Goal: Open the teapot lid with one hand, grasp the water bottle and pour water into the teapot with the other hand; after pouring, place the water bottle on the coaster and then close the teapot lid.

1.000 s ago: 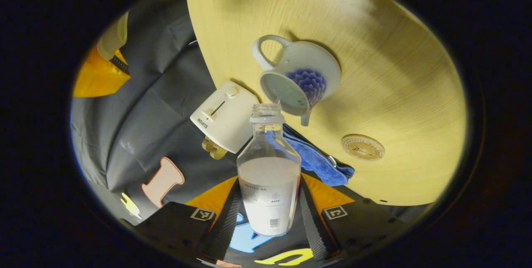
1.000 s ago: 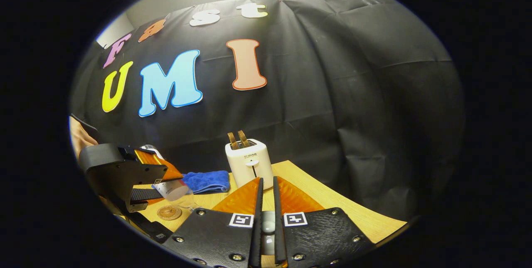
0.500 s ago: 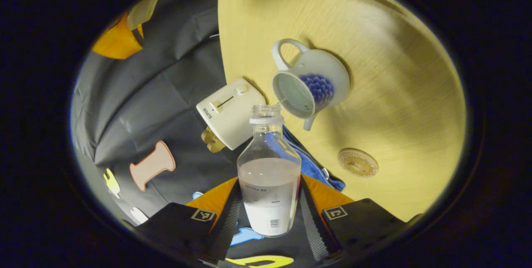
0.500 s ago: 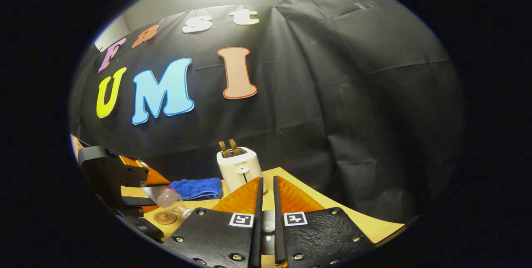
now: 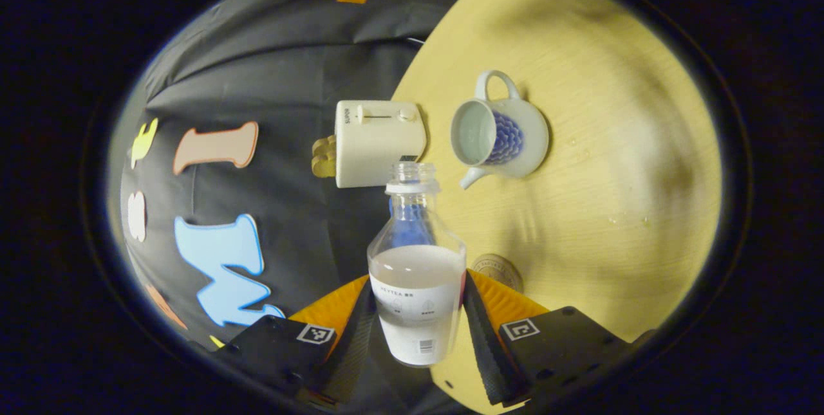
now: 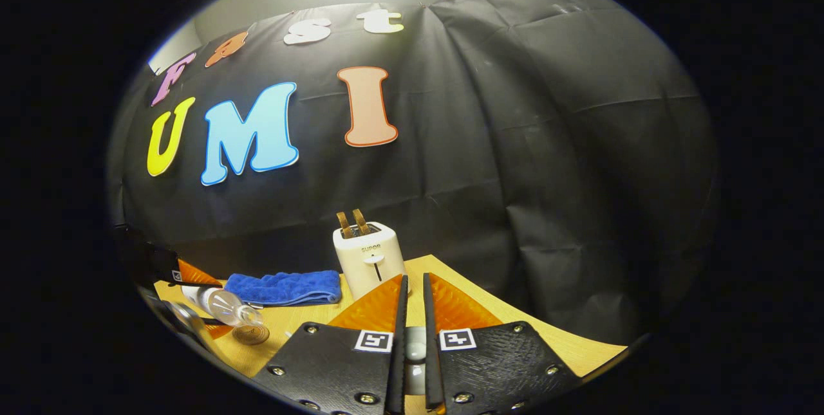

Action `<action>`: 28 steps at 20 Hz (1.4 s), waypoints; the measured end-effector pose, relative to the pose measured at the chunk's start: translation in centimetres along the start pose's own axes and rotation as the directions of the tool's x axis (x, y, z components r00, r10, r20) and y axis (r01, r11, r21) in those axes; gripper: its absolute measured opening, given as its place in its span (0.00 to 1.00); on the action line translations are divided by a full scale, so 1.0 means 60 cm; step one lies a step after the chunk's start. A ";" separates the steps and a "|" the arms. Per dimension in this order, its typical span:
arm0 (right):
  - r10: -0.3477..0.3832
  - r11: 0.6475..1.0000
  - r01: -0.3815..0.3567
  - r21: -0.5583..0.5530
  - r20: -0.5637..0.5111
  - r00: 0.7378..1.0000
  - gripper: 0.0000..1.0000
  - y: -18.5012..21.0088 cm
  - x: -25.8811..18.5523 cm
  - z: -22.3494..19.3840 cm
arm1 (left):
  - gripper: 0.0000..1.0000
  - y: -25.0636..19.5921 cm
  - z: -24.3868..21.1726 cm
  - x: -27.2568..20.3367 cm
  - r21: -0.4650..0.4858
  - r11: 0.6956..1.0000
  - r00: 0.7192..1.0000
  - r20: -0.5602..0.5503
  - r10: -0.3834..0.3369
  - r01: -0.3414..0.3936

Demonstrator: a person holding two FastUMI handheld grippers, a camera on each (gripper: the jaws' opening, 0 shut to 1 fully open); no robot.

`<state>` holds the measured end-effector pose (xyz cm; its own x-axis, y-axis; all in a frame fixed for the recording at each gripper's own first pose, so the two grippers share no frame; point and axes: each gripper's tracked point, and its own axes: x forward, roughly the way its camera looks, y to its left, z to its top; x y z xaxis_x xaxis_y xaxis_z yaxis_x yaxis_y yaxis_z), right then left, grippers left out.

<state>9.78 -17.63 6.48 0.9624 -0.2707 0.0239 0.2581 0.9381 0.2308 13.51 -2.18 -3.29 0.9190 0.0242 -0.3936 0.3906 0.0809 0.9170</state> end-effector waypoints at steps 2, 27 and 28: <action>0.005 1.000 -0.005 -0.013 -0.005 1.000 0.12 0.007 0.004 -0.004 | 0.86 0.001 -0.006 -0.001 -0.143 0.990 0.999 0.033 0.020 -0.015; 0.163 0.983 -0.168 -0.079 -0.064 0.984 0.12 0.109 0.013 -0.047 | 0.84 0.060 -0.098 0.051 -0.986 0.165 0.935 0.034 0.353 -0.026; 0.155 0.983 -0.160 -0.088 -0.065 0.986 0.12 0.105 0.014 -0.048 | 0.84 0.054 -0.096 0.064 -0.986 0.163 0.940 0.032 0.340 -0.025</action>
<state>12.45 -11.31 5.16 0.9942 -0.1078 -0.0036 0.1073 0.9847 0.1371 17.97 3.94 -2.20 0.9983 0.0179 -0.0558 -0.0125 0.9953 0.0958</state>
